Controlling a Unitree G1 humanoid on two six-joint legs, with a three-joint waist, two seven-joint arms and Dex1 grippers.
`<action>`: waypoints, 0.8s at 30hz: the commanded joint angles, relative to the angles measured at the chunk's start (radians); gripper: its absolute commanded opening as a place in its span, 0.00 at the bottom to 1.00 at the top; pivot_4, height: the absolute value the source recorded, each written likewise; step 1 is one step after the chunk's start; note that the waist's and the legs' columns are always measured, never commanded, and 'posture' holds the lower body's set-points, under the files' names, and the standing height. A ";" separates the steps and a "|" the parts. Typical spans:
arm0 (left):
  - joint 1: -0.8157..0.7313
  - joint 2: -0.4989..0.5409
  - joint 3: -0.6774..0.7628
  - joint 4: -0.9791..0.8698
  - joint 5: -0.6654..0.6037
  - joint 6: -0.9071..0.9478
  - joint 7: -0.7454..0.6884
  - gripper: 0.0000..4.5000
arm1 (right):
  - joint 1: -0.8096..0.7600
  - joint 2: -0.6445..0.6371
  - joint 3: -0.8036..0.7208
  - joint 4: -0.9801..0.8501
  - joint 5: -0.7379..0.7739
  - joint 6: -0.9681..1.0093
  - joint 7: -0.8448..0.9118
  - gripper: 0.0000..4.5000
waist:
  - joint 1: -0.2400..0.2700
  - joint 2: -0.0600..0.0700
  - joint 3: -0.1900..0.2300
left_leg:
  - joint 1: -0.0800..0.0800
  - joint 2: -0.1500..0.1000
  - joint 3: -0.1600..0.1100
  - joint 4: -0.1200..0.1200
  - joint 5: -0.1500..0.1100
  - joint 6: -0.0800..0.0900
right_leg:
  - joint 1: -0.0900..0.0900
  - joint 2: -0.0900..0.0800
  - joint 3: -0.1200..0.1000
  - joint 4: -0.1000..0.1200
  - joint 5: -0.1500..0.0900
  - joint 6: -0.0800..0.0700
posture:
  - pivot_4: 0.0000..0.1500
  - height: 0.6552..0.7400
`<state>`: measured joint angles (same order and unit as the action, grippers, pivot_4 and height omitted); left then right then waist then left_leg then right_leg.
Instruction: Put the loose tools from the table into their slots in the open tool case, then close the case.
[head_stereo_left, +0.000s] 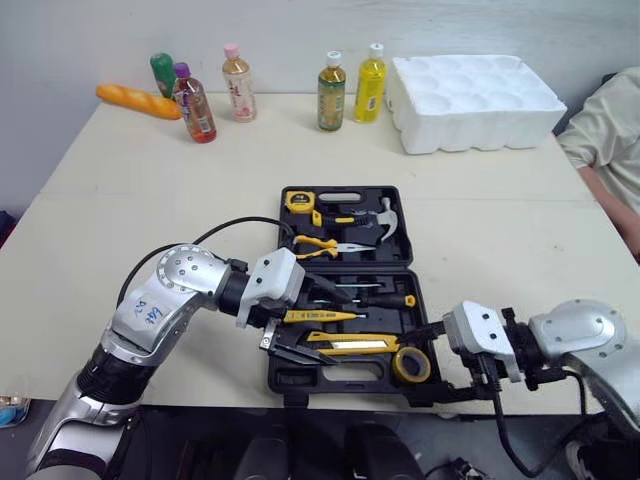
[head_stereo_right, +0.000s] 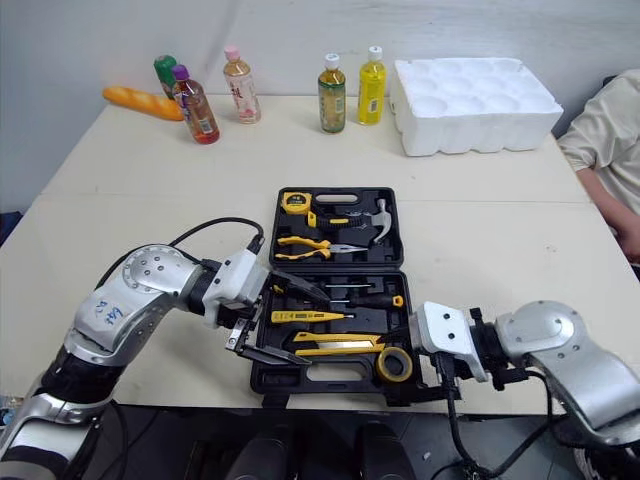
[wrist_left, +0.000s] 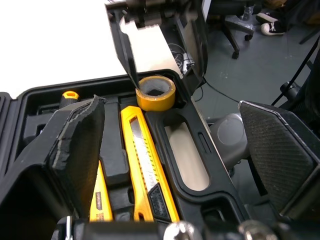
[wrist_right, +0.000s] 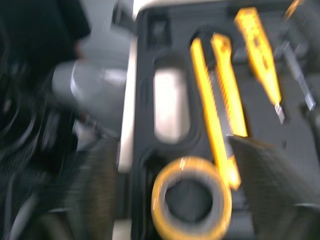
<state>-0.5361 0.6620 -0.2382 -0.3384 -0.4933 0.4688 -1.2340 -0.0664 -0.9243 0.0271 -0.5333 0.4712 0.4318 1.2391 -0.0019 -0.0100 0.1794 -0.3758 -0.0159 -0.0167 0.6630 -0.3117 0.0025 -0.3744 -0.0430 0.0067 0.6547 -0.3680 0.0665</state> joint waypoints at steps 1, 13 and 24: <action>-0.009 -0.001 0.004 0.000 0.006 -0.023 -0.013 1.00 | 0.036 0.082 -0.019 0.032 -0.006 -0.126 -0.037 0.40 | -0.001 -0.001 0.000 | 0.000 0.000 0.000 0.000 0.000 0.000 | 0.000 0.000 0.000 0.000 0.000 0.000 | 1.00 1.00; -0.016 -0.004 0.006 0.013 0.000 -0.023 -0.027 1.00 | 0.099 0.129 0.029 0.185 -0.072 -0.257 -0.023 0.01 | 0.000 0.000 0.000 | 0.000 0.000 0.000 0.000 0.000 0.000 | 0.000 0.000 0.000 0.000 0.000 0.000 | 1.00 1.00; -0.043 -0.017 0.002 0.047 0.023 -0.043 -0.039 1.00 | 0.217 0.190 0.039 0.394 -0.119 -0.466 -0.041 0.01 | 0.001 -0.003 -0.002 | 0.006 0.000 -0.001 -0.001 0.000 0.000 | 0.008 0.000 -0.001 -0.002 0.000 0.000 | 1.00 1.00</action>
<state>-0.5727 0.6434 -0.2446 -0.2892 -0.4693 0.4370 -1.2680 0.1091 -0.7321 0.0540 -0.2174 0.3901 -0.0488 1.2112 -0.0011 -0.0125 0.1779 -0.3688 -0.0156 -0.0179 0.6621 -0.3121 0.0025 -0.3660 -0.0426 0.0058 0.6521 -0.3681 0.0665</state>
